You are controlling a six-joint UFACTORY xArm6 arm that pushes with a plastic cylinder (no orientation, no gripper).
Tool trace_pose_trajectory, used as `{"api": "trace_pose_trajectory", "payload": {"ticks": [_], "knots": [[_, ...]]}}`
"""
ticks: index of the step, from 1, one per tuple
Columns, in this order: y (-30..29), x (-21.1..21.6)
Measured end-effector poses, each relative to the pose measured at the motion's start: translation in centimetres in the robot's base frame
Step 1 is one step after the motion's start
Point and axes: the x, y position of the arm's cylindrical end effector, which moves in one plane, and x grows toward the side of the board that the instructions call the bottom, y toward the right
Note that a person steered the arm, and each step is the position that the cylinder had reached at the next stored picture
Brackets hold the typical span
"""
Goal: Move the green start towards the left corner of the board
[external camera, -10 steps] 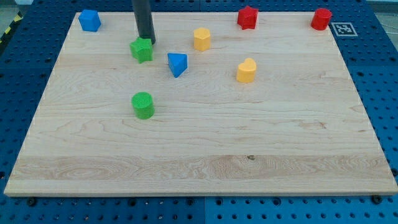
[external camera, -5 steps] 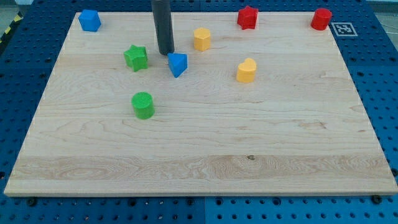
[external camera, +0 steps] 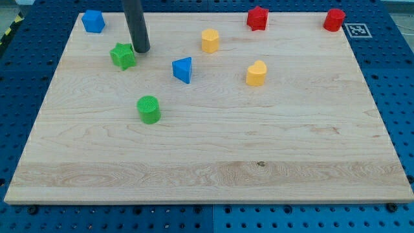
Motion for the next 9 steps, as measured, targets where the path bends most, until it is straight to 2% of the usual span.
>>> {"api": "trace_pose_trajectory", "payload": {"ticks": [2,3,4,7,8,9], "knots": [[0.0,0.8],[-0.2,3.5],[-2.3,3.4],[-4.3,-4.2],[-4.3,-4.9],[-5.1,-3.5]]}}
